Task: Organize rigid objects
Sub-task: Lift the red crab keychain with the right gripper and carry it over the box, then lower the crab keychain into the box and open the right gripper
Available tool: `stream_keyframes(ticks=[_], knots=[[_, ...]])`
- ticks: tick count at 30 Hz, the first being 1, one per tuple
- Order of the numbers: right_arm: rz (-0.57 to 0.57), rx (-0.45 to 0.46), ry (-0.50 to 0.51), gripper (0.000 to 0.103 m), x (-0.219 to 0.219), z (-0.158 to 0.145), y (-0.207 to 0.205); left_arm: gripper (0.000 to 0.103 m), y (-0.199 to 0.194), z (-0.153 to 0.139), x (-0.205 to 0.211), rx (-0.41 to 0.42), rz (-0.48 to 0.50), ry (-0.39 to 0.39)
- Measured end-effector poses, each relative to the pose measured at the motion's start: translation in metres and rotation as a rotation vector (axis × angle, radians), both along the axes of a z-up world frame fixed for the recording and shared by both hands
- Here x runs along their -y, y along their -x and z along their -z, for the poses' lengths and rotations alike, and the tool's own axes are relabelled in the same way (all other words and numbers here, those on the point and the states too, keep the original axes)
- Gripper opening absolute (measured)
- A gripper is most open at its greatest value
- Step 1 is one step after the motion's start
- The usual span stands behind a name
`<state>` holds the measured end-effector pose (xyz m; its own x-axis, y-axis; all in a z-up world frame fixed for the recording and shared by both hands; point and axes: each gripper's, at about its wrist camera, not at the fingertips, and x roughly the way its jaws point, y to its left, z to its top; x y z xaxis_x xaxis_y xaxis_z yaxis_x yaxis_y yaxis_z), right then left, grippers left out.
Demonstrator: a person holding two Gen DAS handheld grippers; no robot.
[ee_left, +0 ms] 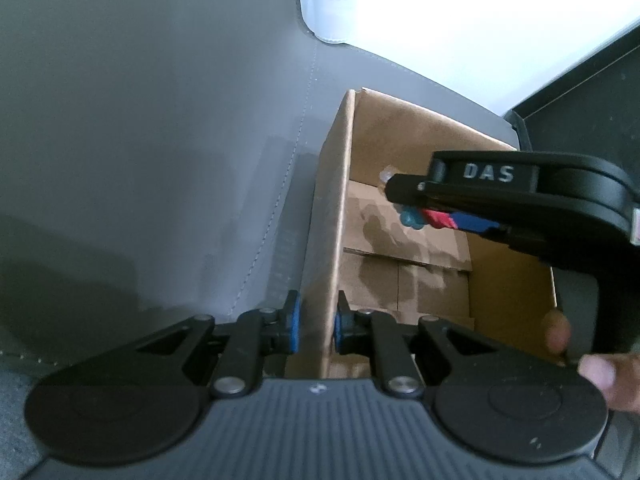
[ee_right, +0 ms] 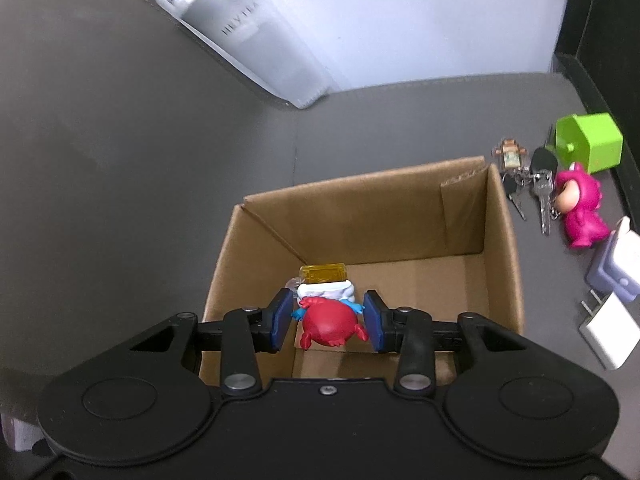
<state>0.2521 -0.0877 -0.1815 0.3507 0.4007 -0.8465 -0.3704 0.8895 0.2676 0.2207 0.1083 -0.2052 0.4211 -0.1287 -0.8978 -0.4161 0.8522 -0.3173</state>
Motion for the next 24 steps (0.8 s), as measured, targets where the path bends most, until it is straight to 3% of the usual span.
stream_keyframes(ticks=[10,14,24], knots=[[-0.003,-0.020,0.092,0.039,-0.014,0.016,-0.010,0.015,0.000,0.001,-0.004,0.006,0.005,0.018],[-0.019,-0.049,0.074,0.040,-0.014,0.020,-0.012,0.015,0.000,0.001,-0.004,0.004,0.002,0.019],[-0.020,0.026,0.014,0.046,0.006,-0.005,-0.001,0.016,0.002,-0.002,-0.004,0.009,-0.004,-0.001]])
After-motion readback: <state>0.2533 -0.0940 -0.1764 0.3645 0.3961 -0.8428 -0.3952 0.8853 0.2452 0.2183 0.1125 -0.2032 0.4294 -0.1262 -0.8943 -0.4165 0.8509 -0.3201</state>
